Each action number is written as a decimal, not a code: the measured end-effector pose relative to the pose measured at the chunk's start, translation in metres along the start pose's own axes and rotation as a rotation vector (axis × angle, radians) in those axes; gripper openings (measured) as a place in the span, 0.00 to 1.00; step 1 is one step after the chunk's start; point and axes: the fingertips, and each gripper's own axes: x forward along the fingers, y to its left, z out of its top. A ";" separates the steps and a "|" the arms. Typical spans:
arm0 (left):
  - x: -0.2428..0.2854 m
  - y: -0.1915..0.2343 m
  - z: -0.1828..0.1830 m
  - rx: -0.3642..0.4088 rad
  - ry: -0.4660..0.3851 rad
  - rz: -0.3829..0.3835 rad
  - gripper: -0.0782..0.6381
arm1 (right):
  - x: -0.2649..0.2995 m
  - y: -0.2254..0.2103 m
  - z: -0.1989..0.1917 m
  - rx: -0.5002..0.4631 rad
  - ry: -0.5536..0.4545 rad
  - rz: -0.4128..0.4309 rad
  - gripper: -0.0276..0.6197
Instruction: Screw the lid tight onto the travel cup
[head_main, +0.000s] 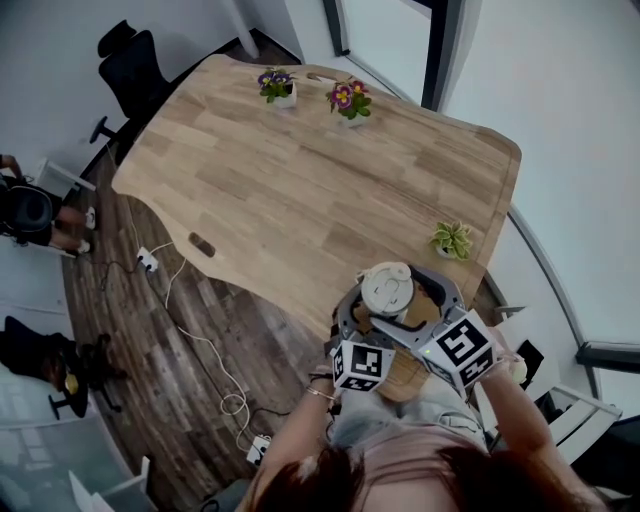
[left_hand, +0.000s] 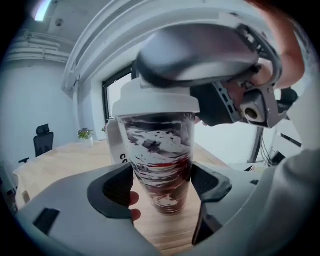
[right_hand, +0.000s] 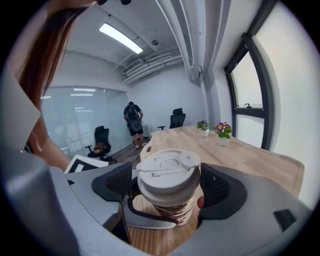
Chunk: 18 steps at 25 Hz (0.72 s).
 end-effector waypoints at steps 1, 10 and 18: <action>0.000 0.000 -0.001 0.016 0.004 -0.033 0.60 | -0.003 0.001 0.000 -0.006 -0.003 0.038 0.63; 0.000 -0.003 -0.004 0.084 0.041 -0.154 0.60 | -0.001 -0.002 -0.008 -0.104 0.007 0.110 0.63; 0.000 0.001 -0.004 -0.006 0.051 0.006 0.60 | -0.002 -0.001 -0.011 -0.028 -0.050 -0.089 0.63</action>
